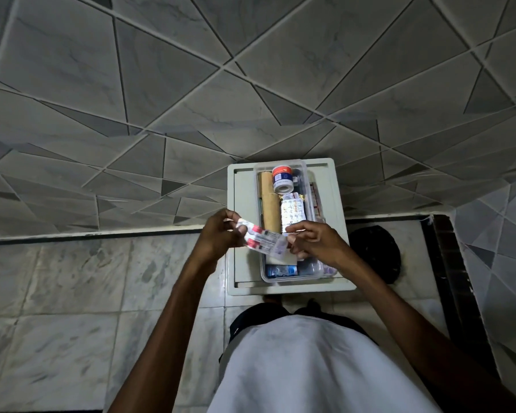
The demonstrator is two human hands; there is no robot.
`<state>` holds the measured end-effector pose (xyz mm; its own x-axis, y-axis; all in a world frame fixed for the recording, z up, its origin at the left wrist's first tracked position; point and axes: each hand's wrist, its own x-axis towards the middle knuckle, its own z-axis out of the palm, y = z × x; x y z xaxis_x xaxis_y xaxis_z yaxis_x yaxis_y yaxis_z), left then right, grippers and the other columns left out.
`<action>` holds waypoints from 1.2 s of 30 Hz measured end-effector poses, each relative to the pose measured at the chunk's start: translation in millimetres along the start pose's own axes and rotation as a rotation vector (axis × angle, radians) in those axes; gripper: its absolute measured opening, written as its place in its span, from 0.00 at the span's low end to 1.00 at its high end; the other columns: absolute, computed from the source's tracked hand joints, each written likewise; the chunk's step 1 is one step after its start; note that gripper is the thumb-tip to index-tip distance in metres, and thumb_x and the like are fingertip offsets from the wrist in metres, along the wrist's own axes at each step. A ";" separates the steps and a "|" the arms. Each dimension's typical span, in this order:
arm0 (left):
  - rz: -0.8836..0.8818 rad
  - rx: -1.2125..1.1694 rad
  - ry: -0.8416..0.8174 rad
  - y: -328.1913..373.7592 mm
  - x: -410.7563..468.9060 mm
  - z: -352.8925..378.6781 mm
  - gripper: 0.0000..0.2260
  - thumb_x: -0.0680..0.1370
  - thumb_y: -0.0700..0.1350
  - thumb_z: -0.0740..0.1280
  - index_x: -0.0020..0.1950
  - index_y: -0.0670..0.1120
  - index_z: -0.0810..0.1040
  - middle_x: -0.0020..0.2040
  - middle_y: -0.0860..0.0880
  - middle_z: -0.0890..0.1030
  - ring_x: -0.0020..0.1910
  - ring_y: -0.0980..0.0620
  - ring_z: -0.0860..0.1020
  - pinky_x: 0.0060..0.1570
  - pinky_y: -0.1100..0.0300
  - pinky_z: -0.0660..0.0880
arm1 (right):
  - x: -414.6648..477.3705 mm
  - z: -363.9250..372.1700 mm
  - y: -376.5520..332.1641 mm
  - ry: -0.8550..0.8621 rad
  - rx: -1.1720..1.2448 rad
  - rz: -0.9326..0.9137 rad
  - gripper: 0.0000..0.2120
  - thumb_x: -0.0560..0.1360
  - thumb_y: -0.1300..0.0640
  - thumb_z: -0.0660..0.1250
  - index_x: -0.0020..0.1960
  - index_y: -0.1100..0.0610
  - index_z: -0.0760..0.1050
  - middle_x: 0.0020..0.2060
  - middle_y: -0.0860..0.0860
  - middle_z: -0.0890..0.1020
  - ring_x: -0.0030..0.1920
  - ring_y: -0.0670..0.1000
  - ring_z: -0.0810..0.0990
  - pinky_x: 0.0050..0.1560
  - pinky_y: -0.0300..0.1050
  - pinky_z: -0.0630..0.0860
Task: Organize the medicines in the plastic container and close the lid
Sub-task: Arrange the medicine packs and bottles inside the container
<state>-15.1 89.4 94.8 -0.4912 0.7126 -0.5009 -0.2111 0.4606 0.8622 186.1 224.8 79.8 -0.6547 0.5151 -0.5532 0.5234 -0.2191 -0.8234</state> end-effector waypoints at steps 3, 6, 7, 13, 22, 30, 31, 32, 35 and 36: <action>-0.059 -0.027 -0.012 -8.4 -2.1 38.1 0.06 0.75 0.36 0.69 0.45 0.43 0.73 0.44 0.41 0.82 0.44 0.42 0.83 0.42 0.54 0.82 | -2.0 -3.4 3.4 0.039 -0.059 -0.072 0.08 0.71 0.57 0.73 0.51 0.54 0.82 0.44 0.51 0.85 0.40 0.46 0.84 0.39 0.39 0.79; 0.028 0.270 0.026 -28.3 -1.5 60.4 0.07 0.73 0.44 0.72 0.44 0.45 0.76 0.45 0.46 0.83 0.46 0.45 0.82 0.44 0.53 0.79 | -3.6 -9.1 18.8 0.197 -0.263 -0.138 0.04 0.71 0.60 0.73 0.45 0.54 0.84 0.38 0.45 0.83 0.39 0.46 0.82 0.39 0.43 0.81; 0.089 0.464 0.051 -33.1 -3.3 62.5 0.07 0.72 0.46 0.73 0.44 0.46 0.78 0.45 0.47 0.82 0.46 0.47 0.81 0.43 0.55 0.78 | -4.1 -10.8 23.9 0.205 -0.328 -0.152 0.04 0.71 0.61 0.73 0.45 0.55 0.84 0.37 0.44 0.83 0.38 0.45 0.81 0.40 0.44 0.81; 0.267 1.046 0.056 -53.5 -7.9 57.1 0.04 0.72 0.44 0.73 0.46 0.48 0.82 0.51 0.46 0.76 0.51 0.47 0.75 0.42 0.58 0.75 | -8.3 3.8 34.4 0.115 -0.771 -0.233 0.09 0.72 0.64 0.69 0.47 0.54 0.83 0.42 0.51 0.85 0.43 0.50 0.83 0.42 0.38 0.72; 0.319 0.797 0.140 -66.6 -1.3 56.1 0.13 0.73 0.40 0.71 0.54 0.42 0.71 0.52 0.43 0.77 0.42 0.47 0.78 0.36 0.63 0.68 | -8.5 20.9 31.2 0.164 -0.986 -0.190 0.10 0.70 0.53 0.72 0.49 0.55 0.80 0.49 0.55 0.84 0.48 0.56 0.83 0.47 0.46 0.78; 0.203 0.627 0.205 -64.1 21.4 58.3 0.22 0.77 0.46 0.68 0.67 0.41 0.67 0.58 0.40 0.77 0.50 0.42 0.80 0.45 0.57 0.72 | 12.7 -48.5 21.8 0.506 -0.589 0.180 0.08 0.72 0.61 0.68 0.50 0.58 0.81 0.51 0.55 0.85 0.50 0.57 0.82 0.47 0.43 0.76; 0.190 0.617 0.195 -62.8 24.4 59.3 0.21 0.77 0.46 0.68 0.67 0.41 0.68 0.56 0.40 0.78 0.50 0.42 0.80 0.45 0.55 0.73 | 17.1 -56.1 27.8 0.424 -0.593 0.304 0.11 0.71 0.58 0.70 0.53 0.59 0.80 0.52 0.56 0.84 0.51 0.57 0.82 0.49 0.44 0.78; 0.178 0.610 0.184 -61.9 26.8 59.8 0.20 0.77 0.45 0.68 0.66 0.41 0.68 0.55 0.40 0.79 0.49 0.42 0.80 0.45 0.55 0.74 | 19.5 -59.9 33.9 0.340 -0.582 0.399 0.16 0.69 0.56 0.73 0.54 0.61 0.79 0.52 0.57 0.84 0.49 0.57 0.83 0.48 0.46 0.80; 0.169 0.622 0.165 -61.4 31.4 61.2 0.16 0.76 0.44 0.67 0.62 0.40 0.70 0.49 0.41 0.82 0.47 0.42 0.81 0.42 0.57 0.72 | 16.0 -55.5 45.7 0.223 -0.553 0.514 0.28 0.62 0.53 0.79 0.57 0.63 0.76 0.52 0.58 0.82 0.49 0.57 0.83 0.46 0.50 0.83; 0.171 0.625 0.166 -61.9 31.6 61.4 0.16 0.76 0.44 0.67 0.61 0.40 0.70 0.49 0.41 0.83 0.47 0.42 0.81 0.42 0.57 0.71 | 14.9 -51.0 49.2 0.222 -0.565 0.517 0.32 0.60 0.53 0.80 0.59 0.63 0.74 0.54 0.59 0.81 0.52 0.58 0.82 0.48 0.51 0.82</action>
<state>34.4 115.9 20.9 -0.6082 0.7351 -0.2994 0.3863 0.6036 0.6974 229.9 264.0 37.4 -0.1610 0.6291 -0.7604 0.9673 -0.0525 -0.2483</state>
